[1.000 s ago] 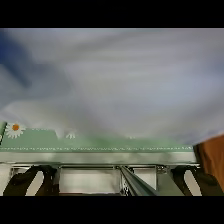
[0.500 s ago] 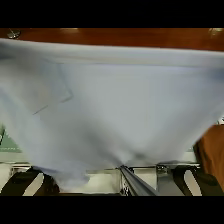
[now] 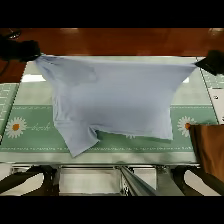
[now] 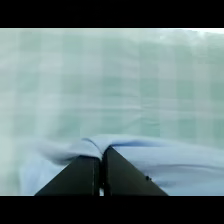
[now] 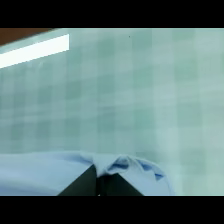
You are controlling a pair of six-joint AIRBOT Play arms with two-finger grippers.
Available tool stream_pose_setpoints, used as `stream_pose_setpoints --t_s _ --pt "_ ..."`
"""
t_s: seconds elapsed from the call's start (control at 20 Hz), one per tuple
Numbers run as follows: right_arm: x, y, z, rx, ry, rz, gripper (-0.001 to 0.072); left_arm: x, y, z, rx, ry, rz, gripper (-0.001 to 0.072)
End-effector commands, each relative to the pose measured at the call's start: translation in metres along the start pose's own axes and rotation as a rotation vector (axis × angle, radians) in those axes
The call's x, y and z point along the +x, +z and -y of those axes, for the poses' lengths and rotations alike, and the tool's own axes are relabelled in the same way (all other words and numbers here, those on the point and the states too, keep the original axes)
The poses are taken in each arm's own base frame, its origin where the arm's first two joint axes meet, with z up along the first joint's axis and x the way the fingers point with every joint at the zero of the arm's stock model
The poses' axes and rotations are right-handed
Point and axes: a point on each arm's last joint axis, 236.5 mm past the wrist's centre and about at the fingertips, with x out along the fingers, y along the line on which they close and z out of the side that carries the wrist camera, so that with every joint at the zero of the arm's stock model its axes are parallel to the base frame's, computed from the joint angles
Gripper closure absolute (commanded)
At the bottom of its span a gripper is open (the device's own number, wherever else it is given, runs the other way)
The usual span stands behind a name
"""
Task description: Fold the shirts.
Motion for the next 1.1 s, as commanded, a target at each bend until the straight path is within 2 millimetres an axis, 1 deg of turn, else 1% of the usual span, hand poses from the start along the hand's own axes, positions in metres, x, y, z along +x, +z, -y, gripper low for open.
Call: stream_pose_setpoints --t_s 0.0,0.1,0.2,0.3,0.4,0.5,0.55,0.6,0.7,0.75,0.8,0.9,1.0,1.05 --pt "0.095 0.013 0.021 0.116 0.039 0.006 0.0693 0.075 0.005 0.003 -0.190 -0.079 0.018 0.0671" --pt "0.136 0.021 0.029 0.142 0.041 -0.007 0.0693 0.101 0.013 -0.006 -0.279 -0.070 0.066 0.0671" --pt "0.161 0.032 0.038 0.188 0.043 -0.016 0.0693 0.121 0.020 -0.016 -0.338 -0.060 0.112 0.0671" --pt "0.180 0.041 0.044 0.224 0.050 -0.028 0.0693 0.138 0.018 -0.022 -0.370 -0.052 0.121 0.0671" --pt "0.192 0.041 0.044 0.226 0.062 -0.063 0.0693 0.151 0.008 -0.025 -0.382 -0.047 0.094 0.0671" --pt "0.199 0.030 0.046 0.227 0.068 -0.113 0.0693 0.159 -0.005 -0.026 -0.380 -0.040 0.047 0.0671" --pt "0.200 0.024 0.046 0.227 0.071 -0.136 0.0693 0.160 -0.012 -0.026 -0.365 -0.038 0.017 0.0671" --pt "0.198 0.020 0.046 0.225 0.074 -0.154 0.0693 0.158 -0.017 -0.028 -0.341 -0.035 -0.009 0.0671" --pt "0.186 0.013 0.043 0.211 0.100 -0.208 0.0693 0.147 -0.033 -0.032 -0.278 -0.035 -0.108 0.0671" --pt "0.176 0.006 0.041 0.198 0.113 -0.256 0.0693 0.139 -0.048 -0.033 -0.248 -0.042 -0.195 0.0671" --pt "0.166 -0.009 0.039 0.176 0.119 -0.326 0.0693 0.132 -0.068 -0.031 -0.198 -0.057 -0.292 0.0671" --pt "0.156 -0.042 0.047 0.107 0.073 -0.465 0.0693 0.120 -0.117 -0.031 -0.044 -0.104 -0.485 0.0670" --pt "0.159 -0.074 0.065 0.061 -0.019 -0.560 0.0693 0.124 -0.155 -0.034 -0.058 -0.109 -0.586 0.0670" --pt "0.161 -0.086 0.070 0.058 -0.045 -0.589 0.0692 0.128 -0.174 -0.037 -0.075 -0.105 -0.625 0.0671"
